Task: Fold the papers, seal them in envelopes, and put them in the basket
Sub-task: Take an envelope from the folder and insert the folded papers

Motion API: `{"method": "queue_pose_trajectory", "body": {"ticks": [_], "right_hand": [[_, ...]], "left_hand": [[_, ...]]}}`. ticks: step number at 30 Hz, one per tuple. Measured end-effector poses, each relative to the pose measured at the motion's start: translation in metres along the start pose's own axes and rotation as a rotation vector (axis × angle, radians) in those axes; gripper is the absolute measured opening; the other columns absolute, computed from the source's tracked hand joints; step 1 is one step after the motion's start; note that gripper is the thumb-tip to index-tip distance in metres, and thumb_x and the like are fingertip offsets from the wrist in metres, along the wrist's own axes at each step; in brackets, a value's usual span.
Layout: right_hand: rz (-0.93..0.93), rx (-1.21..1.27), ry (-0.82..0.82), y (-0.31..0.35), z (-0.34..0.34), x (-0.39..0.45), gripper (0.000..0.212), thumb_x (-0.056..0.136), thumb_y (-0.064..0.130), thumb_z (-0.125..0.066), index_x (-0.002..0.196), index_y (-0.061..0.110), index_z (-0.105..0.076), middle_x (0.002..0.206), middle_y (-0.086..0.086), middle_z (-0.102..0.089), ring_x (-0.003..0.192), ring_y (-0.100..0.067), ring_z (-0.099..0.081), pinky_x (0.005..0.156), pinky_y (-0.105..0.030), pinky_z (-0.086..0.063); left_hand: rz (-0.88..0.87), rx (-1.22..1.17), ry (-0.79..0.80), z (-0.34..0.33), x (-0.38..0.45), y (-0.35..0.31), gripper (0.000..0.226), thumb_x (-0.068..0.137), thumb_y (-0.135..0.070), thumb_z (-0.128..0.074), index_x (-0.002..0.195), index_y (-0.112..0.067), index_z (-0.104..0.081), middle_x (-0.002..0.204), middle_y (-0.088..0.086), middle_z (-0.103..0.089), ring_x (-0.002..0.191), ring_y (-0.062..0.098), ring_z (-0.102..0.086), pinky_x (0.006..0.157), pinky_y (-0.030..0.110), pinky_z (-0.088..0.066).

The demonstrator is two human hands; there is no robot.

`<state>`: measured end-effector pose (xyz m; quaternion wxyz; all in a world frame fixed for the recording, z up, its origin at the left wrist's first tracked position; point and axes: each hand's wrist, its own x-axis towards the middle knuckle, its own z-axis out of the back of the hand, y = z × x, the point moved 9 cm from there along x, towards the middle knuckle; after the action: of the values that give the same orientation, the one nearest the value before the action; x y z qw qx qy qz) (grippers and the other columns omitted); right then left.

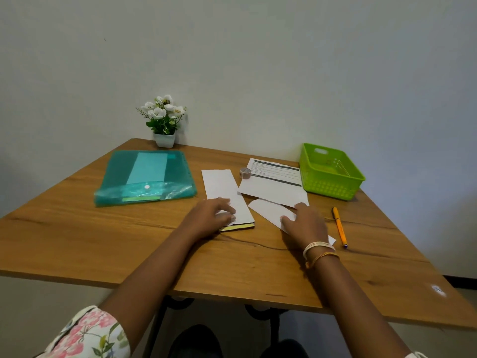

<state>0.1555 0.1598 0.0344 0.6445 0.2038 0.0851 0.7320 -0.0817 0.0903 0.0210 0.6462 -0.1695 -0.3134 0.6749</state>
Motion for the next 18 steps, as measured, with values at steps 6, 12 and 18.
{"method": "queue_pose_trajectory", "body": {"ticks": [6,12,18], "right_hand": [[-0.051,-0.053,0.113,-0.022,-0.013,0.015,0.058,0.062,0.072,-0.060,0.085,0.018,-0.056,0.104,-0.011,-0.061,0.097,-0.031,-0.057,0.067,-0.034,-0.043],[-0.110,0.037,0.207,-0.017,-0.006,0.011,0.057,0.060,0.066,-0.073,0.066,0.017,-0.045,0.067,-0.002,-0.049,0.068,-0.023,-0.051,0.048,-0.028,-0.026],[-0.184,0.136,0.304,-0.022,-0.004,0.007,0.082,0.060,0.053,-0.083,0.119,0.004,-0.052,0.115,-0.011,-0.059,0.092,-0.024,-0.054,0.066,-0.031,-0.041]], "left_hand": [[0.023,0.106,0.058,-0.005,-0.002,0.003,0.062,0.074,-0.062,-0.066,0.130,-0.037,-0.056,0.148,-0.011,-0.042,0.135,0.020,-0.039,0.106,0.050,-0.040],[0.009,0.078,0.044,-0.004,-0.001,0.003,0.057,0.076,-0.057,-0.067,0.128,-0.037,-0.057,0.146,-0.011,-0.045,0.132,0.018,-0.043,0.104,0.048,-0.043],[-0.033,0.044,0.027,-0.002,-0.005,-0.006,0.037,0.083,-0.039,-0.068,0.119,-0.033,-0.065,0.137,-0.009,-0.055,0.127,0.014,-0.048,0.102,0.043,-0.046]]}}
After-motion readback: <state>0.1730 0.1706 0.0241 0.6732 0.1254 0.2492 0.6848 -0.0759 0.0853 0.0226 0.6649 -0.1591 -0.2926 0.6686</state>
